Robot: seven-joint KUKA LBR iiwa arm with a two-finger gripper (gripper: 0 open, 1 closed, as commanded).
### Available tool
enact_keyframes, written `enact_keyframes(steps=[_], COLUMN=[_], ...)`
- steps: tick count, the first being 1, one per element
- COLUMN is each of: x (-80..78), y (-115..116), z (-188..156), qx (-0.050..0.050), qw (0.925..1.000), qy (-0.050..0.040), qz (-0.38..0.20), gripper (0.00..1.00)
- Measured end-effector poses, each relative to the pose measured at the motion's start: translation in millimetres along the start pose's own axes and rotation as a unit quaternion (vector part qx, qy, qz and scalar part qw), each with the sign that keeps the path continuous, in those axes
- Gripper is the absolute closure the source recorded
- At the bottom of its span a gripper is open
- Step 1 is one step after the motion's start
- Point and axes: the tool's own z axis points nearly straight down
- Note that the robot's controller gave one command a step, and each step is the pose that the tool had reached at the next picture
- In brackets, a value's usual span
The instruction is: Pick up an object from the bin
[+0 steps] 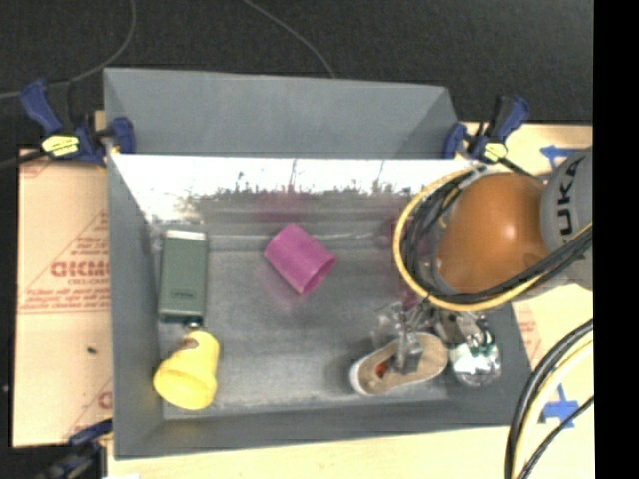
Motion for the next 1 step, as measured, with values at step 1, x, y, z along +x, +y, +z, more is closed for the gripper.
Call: enact_keyframes(steps=[1], x=[-24.8], y=[3.9], z=[69.2], qx=[0.001], qw=[0.9937], qy=[-0.0036], qz=[0.112], gripper=[1.00])
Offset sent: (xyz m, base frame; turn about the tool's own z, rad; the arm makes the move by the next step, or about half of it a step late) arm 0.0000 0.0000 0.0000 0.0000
